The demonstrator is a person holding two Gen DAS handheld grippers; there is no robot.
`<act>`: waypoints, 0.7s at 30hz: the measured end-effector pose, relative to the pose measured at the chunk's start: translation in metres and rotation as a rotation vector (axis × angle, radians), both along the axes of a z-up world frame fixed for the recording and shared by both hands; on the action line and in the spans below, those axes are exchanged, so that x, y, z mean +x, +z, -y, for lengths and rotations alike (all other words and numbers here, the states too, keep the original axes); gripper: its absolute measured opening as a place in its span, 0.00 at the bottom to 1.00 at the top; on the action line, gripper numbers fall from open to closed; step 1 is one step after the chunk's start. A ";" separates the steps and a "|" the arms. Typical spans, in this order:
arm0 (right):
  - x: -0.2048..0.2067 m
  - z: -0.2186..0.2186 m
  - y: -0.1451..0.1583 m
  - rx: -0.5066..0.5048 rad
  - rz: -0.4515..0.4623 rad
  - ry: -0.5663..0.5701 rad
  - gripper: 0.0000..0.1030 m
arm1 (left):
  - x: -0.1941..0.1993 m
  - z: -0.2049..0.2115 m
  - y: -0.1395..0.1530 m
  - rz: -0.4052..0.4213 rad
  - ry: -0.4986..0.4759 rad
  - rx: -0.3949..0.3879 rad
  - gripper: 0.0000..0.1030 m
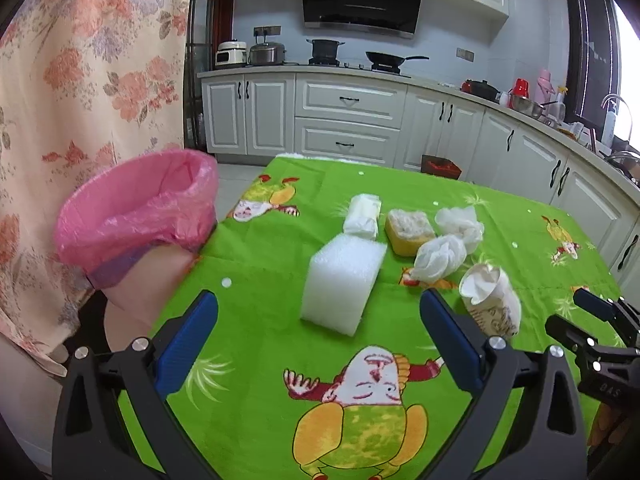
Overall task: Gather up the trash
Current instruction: 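Grasp a white foam block with the left tool while the right tool grasps a printed paper cup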
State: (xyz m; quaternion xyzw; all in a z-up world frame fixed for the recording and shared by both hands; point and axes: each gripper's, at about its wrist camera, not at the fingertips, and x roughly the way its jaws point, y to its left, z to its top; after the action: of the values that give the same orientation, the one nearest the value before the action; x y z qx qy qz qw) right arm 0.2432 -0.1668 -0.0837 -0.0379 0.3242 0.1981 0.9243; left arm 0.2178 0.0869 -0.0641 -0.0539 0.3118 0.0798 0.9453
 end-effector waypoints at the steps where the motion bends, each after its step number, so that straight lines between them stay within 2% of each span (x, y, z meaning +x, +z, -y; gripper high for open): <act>1: 0.003 -0.002 -0.003 -0.001 -0.009 -0.001 0.73 | 0.000 -0.001 -0.005 -0.009 -0.002 0.000 0.95; 12: 0.046 -0.044 -0.025 -0.022 -0.079 0.041 0.76 | 0.002 -0.007 -0.029 -0.054 -0.025 0.000 0.95; 19: 0.068 -0.049 -0.037 -0.004 -0.142 0.015 0.76 | 0.025 -0.011 -0.035 -0.077 -0.035 0.002 0.95; 21: 0.071 -0.048 -0.037 -0.001 -0.143 0.013 0.67 | 0.033 -0.011 -0.037 -0.082 -0.038 -0.009 0.95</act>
State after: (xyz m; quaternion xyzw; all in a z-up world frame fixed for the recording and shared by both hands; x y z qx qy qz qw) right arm 0.3140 -0.1184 -0.1202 -0.0262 0.3892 0.2062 0.8974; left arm 0.2506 0.0983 -0.1006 -0.0489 0.3517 0.0625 0.9327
